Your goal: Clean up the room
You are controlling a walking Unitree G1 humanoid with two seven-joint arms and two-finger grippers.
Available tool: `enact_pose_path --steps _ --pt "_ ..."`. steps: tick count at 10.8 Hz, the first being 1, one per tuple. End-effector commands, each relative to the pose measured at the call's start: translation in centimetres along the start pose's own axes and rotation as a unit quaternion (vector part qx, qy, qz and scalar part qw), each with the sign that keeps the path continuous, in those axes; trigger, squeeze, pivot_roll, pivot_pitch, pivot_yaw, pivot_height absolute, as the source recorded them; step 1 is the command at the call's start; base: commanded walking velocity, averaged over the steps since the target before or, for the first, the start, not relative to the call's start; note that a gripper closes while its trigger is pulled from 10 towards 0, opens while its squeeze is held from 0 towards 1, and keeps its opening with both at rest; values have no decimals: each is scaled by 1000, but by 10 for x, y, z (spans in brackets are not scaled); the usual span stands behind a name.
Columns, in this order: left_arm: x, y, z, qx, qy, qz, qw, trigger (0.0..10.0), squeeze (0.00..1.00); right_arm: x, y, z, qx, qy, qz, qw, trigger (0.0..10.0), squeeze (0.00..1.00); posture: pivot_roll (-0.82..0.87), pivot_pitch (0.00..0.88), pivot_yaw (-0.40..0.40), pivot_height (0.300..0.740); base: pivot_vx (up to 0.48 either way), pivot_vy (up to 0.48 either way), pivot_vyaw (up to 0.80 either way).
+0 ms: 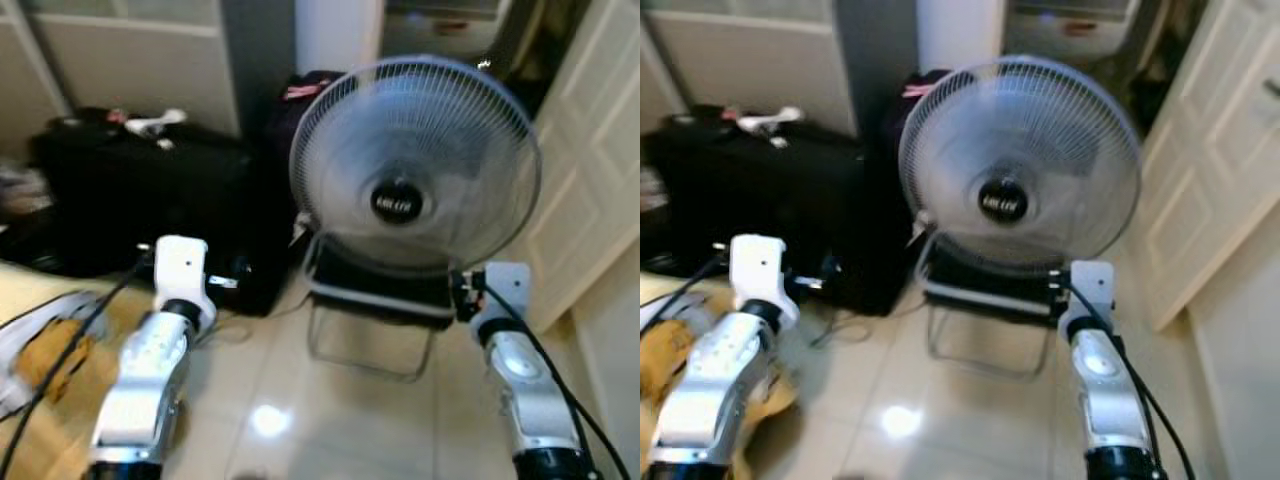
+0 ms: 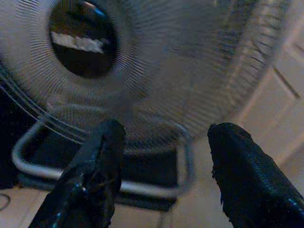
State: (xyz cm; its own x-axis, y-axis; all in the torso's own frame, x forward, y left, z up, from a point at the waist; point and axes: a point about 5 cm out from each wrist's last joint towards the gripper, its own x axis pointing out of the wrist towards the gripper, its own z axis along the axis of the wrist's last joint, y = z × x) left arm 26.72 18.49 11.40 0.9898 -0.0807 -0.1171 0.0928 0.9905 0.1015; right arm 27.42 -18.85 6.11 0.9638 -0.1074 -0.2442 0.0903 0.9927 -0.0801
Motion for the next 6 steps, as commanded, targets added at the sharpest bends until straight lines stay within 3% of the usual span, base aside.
enact_pose_path --steps 1,4,6 --pt "-1 8 -1 2 4 12 1000 10000 0 2 10 6 -2 -11 18 1000 10000 0 -1 0 15 740 341 0 0" --pt "-1 7 -1 2 4 12 1000 10000 0 2 11 5 -2 -9 20 1000 10000 0 -2 0 16 740 342 0 0" --pt "-1 7 -2 1 4 10 1000 10000 0 2 11 3 9 -3 22 1000 10000 0 -2 0 17 740 341 0 -800"
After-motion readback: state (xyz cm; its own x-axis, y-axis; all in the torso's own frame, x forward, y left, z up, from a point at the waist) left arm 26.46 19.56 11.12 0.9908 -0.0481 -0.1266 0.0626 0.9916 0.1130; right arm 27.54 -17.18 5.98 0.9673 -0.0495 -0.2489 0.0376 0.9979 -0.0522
